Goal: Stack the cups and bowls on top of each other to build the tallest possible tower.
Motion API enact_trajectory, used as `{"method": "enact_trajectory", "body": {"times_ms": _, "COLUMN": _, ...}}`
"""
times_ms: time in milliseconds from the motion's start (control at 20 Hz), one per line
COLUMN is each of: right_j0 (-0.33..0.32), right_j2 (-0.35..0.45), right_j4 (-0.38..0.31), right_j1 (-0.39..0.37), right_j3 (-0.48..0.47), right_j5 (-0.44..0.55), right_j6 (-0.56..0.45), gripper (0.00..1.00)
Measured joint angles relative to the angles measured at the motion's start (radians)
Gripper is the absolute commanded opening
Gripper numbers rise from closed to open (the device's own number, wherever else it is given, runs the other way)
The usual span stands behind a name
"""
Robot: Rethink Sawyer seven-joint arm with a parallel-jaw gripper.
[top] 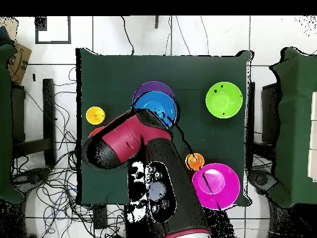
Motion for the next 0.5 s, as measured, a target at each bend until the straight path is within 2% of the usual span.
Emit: {"method": "enact_trajectory", "body": {"times_ms": 500, "right_j0": 0.086, "right_j2": -0.088, "right_j4": -0.057, "right_j1": 0.082, "right_j3": -0.037, "right_j5": -0.065, "right_j6": 0.009, "gripper": 0.00}}
